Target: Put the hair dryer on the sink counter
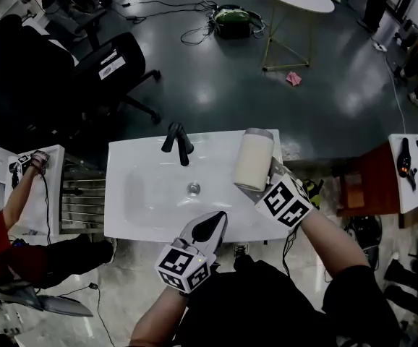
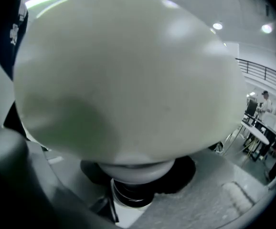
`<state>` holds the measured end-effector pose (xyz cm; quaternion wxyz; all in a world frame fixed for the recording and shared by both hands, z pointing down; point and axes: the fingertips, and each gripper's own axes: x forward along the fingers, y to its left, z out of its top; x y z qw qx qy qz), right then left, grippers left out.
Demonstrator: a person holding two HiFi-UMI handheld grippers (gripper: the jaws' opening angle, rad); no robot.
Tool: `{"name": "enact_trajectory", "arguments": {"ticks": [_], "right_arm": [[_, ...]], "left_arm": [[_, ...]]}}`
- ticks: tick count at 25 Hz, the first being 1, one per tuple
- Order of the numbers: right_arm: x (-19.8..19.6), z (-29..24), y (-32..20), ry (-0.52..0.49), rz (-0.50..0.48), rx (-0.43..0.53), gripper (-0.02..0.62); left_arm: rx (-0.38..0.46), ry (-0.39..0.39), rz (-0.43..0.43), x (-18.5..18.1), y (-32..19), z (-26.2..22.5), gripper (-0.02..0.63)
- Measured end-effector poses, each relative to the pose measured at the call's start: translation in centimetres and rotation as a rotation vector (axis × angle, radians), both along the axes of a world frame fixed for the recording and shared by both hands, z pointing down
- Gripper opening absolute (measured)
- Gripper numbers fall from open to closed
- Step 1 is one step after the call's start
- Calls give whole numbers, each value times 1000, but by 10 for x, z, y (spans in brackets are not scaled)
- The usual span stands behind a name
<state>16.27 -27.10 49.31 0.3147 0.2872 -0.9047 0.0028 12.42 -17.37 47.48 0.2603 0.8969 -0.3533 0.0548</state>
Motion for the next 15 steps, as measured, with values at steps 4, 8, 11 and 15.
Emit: {"name": "enact_trajectory", "arguments": {"ticks": [4, 8, 11, 15], "right_arm": [[1, 17, -10, 149, -47, 43, 193], [4, 39, -23, 241, -89, 39, 192], [5, 58, -31, 284, -106, 6, 192], [3, 84, -41, 360, -141, -29, 192]], "left_arm": [[-12, -4, 2, 1, -3, 6, 3], [-7, -15, 7, 4, -10, 13, 3], [-13, -20, 15, 6, -12, 19, 3], [-20, -24, 27, 11, -13, 28, 3]]}}
